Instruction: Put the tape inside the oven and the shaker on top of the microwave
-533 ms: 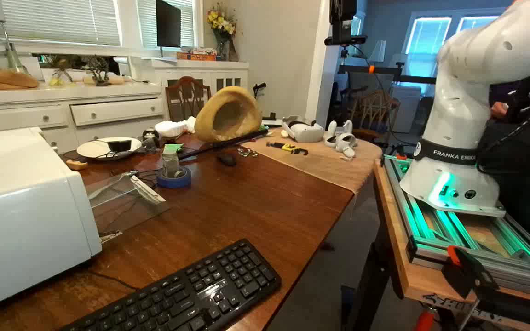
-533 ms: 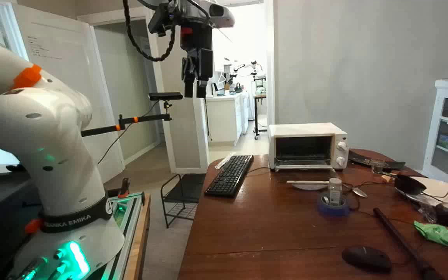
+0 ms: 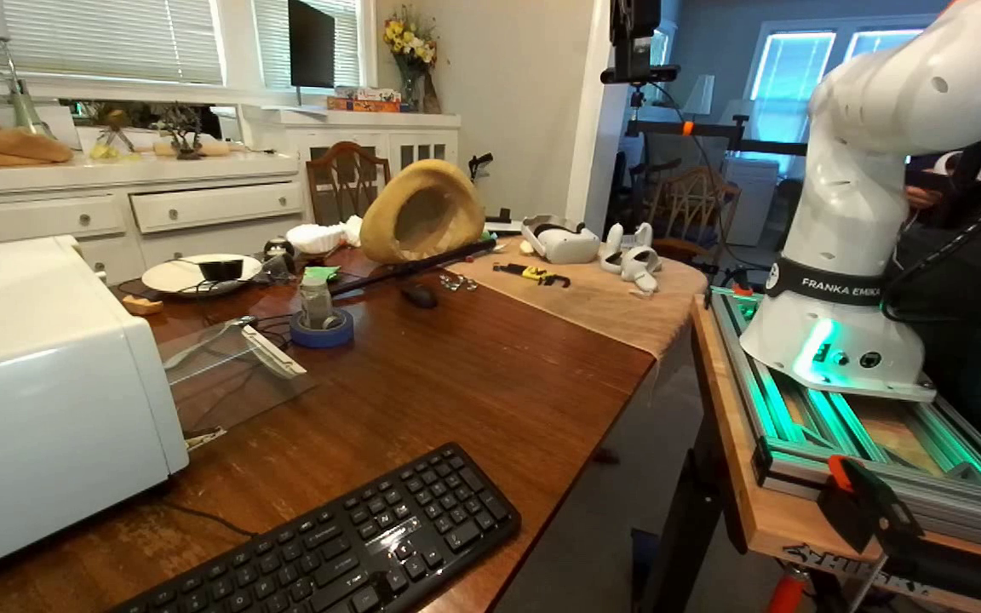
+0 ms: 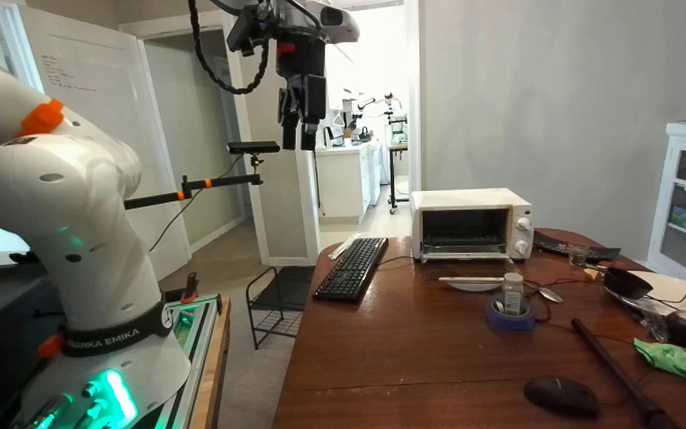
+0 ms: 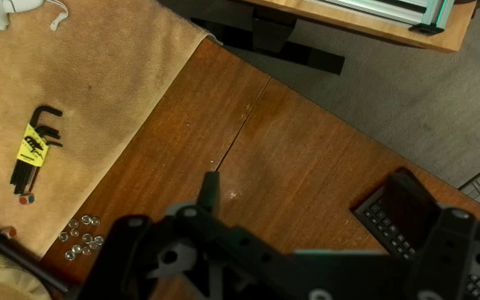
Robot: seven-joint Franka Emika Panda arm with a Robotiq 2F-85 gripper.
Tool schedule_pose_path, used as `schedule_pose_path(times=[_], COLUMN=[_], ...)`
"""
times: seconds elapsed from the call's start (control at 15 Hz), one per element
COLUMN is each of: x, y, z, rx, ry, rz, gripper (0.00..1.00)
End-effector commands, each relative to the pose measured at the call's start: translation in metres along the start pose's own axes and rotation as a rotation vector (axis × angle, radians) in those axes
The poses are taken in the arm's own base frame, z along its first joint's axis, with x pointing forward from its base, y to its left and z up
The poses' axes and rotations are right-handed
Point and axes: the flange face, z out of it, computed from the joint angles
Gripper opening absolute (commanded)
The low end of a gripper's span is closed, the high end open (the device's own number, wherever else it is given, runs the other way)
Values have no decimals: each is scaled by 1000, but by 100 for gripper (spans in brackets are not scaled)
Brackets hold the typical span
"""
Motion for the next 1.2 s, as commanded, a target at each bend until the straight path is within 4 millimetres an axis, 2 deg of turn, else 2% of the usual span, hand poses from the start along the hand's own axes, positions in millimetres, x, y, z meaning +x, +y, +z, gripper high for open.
schedule_pose_path(times=[0.0, 0.27, 0.47, 0.73, 1.13], x=[0, 0, 34, 103, 206], y=[0, 0, 1, 13, 70], z=[0, 0, 12, 40, 103], rx=[0, 0, 13, 32, 77], ry=[-1, -1, 78, 197, 287], rz=[0, 0, 219, 428, 761], gripper=[100, 100, 100, 100, 100])
